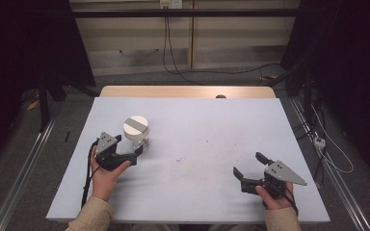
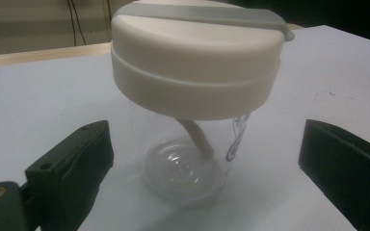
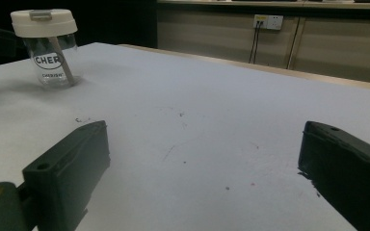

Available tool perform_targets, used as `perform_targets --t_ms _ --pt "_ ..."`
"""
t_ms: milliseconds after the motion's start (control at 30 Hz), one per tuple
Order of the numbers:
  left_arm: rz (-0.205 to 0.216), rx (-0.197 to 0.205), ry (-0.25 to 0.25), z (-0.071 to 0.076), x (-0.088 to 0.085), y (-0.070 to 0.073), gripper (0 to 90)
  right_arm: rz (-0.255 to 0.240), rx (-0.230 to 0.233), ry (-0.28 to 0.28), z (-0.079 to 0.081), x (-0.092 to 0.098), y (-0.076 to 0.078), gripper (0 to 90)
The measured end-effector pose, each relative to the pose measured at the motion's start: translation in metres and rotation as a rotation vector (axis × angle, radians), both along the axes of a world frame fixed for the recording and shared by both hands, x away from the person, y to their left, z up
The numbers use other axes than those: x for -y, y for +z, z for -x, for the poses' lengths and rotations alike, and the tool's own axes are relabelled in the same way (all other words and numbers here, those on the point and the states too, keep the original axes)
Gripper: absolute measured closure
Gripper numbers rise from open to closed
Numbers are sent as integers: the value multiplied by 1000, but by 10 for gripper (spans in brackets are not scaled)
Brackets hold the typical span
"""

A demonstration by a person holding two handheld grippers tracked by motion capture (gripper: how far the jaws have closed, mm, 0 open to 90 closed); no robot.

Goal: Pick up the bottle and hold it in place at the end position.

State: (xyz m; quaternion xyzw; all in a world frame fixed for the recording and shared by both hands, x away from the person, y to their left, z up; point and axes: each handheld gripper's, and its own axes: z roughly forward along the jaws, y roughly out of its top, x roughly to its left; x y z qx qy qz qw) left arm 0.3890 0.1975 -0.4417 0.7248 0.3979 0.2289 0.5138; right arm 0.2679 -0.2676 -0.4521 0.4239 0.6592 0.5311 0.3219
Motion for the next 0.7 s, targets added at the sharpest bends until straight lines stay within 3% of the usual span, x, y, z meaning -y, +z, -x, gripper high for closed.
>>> perform_targets --t_ms 300,333,500,700 --pt "-2 -5 14 -7 4 -2 51 -6 -5 -7 -1 1 -1 35" --pt "-20 -6 19 -9 5 -3 53 -5 -4 -8 -1 2 -1 35" --pt "-28 -9 33 -12 6 -4 56 -6 -1 -13 -1 2 -1 35" --pt "-17 -24 46 -18 9 -6 59 -2 -3 -5 -2 1 -1 35"
